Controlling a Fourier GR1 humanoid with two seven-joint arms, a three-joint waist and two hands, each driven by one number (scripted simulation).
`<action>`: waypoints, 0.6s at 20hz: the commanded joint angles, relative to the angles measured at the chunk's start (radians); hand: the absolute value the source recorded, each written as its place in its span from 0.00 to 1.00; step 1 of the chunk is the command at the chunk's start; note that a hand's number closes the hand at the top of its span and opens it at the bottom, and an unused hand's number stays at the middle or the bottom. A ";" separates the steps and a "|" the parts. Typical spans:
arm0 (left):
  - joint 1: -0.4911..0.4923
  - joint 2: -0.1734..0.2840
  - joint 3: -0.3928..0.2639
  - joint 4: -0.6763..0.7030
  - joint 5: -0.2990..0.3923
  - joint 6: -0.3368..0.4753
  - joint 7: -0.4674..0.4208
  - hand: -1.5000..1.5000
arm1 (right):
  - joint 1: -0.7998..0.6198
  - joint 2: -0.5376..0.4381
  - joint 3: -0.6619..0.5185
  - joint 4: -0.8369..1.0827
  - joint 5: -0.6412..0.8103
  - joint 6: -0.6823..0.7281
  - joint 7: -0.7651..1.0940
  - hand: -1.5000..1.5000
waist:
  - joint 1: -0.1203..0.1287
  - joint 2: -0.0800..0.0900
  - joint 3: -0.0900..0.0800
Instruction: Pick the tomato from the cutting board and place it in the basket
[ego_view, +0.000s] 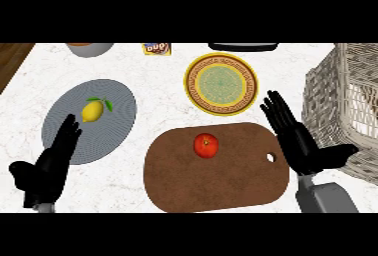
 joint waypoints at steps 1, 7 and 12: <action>-0.081 0.000 0.007 0.035 -0.020 -0.034 -0.029 0.50 | -0.018 0.020 -0.004 -0.018 0.059 -0.056 0.017 1.00 | -0.008 0.016 0.009; -0.185 0.077 -0.067 -0.043 -0.009 -0.183 -0.065 0.50 | -0.176 -0.086 0.147 -0.094 0.377 -0.140 -0.032 1.00 | 0.004 0.009 0.004; -0.225 0.060 -0.082 -0.005 -0.003 -0.212 -0.070 0.50 | -0.201 0.199 0.412 0.053 0.527 -0.592 0.005 0.00 | 0.023 0.018 0.007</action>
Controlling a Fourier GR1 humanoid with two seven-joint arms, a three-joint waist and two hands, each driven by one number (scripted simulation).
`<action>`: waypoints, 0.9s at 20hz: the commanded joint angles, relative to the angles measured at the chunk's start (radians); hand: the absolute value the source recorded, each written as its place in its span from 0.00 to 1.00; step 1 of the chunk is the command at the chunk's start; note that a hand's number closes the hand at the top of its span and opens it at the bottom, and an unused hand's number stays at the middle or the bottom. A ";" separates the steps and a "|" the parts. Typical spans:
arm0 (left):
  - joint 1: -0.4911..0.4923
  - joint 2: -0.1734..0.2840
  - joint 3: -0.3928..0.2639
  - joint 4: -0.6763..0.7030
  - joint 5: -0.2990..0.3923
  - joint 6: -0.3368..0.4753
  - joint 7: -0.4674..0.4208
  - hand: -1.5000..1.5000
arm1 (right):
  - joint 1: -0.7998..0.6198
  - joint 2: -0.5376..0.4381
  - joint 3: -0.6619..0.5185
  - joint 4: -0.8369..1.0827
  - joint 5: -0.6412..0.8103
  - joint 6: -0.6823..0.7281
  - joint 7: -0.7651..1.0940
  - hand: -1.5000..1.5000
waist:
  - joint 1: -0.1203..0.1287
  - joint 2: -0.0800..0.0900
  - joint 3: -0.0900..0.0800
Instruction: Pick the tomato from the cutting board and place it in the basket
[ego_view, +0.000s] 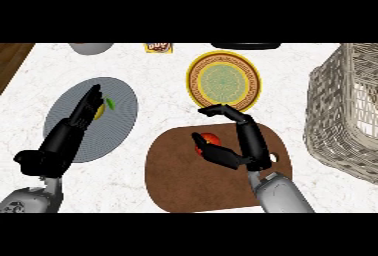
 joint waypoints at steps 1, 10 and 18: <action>-0.054 -0.008 -0.022 0.013 -0.004 -0.023 0.005 0.50 | -0.029 0.075 0.173 0.085 0.200 -0.306 0.030 0.00 | 0.002 0.001 0.000; -0.019 0.013 0.029 0.047 0.014 -0.027 -0.006 0.50 | -0.243 0.005 0.155 0.197 0.665 -0.382 0.659 0.00 | -0.059 -0.029 -0.009; 0.004 0.006 0.016 0.037 -0.004 -0.018 -0.010 0.50 | -0.382 -0.045 0.216 0.139 0.671 0.201 1.079 0.00 | -0.056 -0.036 -0.007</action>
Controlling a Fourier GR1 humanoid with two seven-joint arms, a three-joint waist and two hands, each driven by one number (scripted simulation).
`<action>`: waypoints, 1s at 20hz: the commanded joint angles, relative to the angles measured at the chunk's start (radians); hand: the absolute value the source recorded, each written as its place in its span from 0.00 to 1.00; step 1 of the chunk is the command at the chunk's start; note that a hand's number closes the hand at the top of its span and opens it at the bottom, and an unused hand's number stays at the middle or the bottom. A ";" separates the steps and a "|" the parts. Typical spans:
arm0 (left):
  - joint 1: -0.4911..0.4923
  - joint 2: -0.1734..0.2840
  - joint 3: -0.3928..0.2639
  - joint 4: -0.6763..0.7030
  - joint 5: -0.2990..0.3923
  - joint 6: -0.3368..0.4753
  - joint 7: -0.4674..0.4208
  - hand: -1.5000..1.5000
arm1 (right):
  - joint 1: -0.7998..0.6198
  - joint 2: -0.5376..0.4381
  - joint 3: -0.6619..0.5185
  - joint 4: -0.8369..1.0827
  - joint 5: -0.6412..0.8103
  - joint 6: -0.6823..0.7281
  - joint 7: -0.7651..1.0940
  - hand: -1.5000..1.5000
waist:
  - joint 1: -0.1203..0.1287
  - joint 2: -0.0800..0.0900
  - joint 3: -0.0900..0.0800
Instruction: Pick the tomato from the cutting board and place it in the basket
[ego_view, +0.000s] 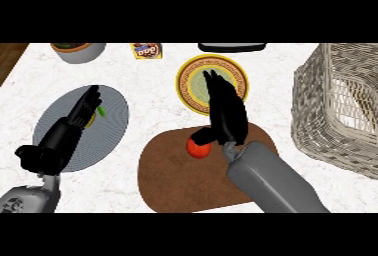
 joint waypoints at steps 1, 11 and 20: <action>-0.004 0.017 0.025 0.017 0.008 -0.013 -0.020 0.50 | -0.081 0.020 0.028 -0.084 -0.029 0.292 0.238 0.00 | -0.003 0.001 0.002; 0.009 0.017 0.044 0.017 0.017 -0.031 -0.049 0.50 | -0.135 0.053 -0.057 -0.521 -0.232 0.673 0.700 0.00 | 0.003 0.011 0.009; -0.034 0.000 0.030 -0.001 0.013 -0.040 0.014 0.50 | 0.030 -0.046 -0.063 -0.725 -0.215 0.682 0.712 0.00 | 0.019 0.025 0.010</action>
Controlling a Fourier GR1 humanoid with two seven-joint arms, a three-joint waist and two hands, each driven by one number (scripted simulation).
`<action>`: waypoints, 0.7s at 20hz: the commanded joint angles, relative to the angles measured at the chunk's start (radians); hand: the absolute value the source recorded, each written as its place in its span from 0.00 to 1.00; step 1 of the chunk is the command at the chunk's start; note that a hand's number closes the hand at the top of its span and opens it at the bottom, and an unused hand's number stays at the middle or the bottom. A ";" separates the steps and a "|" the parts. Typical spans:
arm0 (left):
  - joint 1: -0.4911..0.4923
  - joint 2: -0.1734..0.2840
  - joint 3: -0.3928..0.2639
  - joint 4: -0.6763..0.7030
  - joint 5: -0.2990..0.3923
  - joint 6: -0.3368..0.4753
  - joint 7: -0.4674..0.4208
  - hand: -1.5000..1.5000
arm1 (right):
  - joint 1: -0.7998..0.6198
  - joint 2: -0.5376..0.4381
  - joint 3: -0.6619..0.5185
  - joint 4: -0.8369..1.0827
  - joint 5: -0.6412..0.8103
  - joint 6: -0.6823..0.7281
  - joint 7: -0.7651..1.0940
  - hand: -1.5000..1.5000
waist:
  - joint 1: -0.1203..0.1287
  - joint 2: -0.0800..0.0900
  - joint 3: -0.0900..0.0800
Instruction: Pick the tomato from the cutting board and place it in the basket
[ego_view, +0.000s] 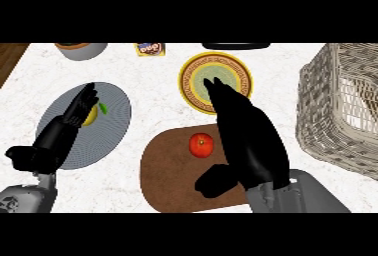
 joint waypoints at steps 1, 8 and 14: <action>0.010 -0.042 -0.038 -0.019 -0.024 0.014 0.005 0.50 | -0.006 0.022 -0.035 -0.057 0.007 0.089 0.245 0.00 | 0.016 0.006 0.000; -0.026 -0.001 0.019 0.034 -0.007 -0.055 -0.006 0.50 | 0.146 0.067 0.016 0.048 0.193 -0.046 0.034 0.00 | 0.028 0.013 0.001; -0.053 -0.062 0.001 0.020 -0.059 -0.019 -0.005 0.50 | 0.284 0.116 0.066 0.122 0.347 -0.142 -0.097 0.00 | 0.029 0.012 0.001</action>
